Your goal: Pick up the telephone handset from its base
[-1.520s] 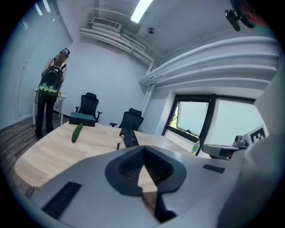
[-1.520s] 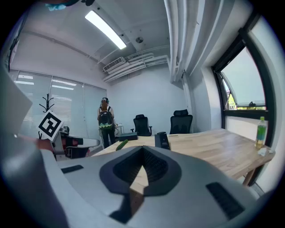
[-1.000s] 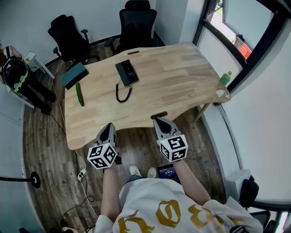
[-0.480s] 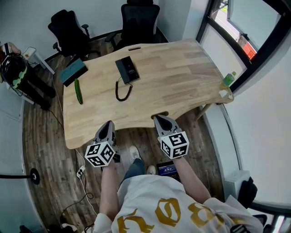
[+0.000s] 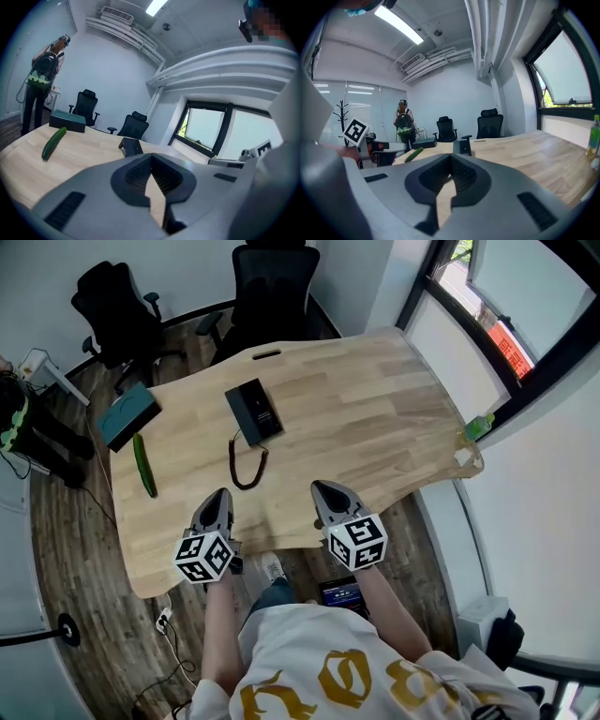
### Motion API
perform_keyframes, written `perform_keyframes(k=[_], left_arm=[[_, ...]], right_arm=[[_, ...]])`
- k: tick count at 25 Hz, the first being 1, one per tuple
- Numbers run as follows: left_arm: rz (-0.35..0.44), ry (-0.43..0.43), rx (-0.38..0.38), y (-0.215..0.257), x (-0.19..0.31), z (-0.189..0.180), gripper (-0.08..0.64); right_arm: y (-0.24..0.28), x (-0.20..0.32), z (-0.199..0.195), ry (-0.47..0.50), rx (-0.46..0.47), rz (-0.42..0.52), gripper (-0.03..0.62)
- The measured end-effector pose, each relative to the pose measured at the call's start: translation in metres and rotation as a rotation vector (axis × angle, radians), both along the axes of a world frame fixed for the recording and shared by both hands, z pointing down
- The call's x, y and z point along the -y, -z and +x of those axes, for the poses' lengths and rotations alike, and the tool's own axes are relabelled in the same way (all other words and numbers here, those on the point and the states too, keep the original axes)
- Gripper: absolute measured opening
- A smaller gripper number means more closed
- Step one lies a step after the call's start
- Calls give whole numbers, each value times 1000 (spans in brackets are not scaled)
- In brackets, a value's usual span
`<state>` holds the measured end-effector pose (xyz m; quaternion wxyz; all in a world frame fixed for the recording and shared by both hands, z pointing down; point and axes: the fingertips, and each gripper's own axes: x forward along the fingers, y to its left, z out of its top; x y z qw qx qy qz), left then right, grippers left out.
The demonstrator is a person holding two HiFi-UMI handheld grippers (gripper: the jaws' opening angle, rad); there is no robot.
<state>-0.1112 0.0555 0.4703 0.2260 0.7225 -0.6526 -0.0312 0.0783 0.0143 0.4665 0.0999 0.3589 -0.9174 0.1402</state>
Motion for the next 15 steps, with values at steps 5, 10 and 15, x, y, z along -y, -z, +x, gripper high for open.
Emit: perform_keyframes(k=[5, 10, 15], left_arm=[[-12, -34, -36, -2, 63, -31, 6], [-32, -73, -43, -10, 108, -49, 6], [-35, -87, -55, -16, 137, -60, 6]], right_arm=[[-3, 56, -32, -20, -11, -20, 6], [-14, 97, -62, -36, -40, -47, 6], [-21, 123, -82, -39, -74, -56, 6]])
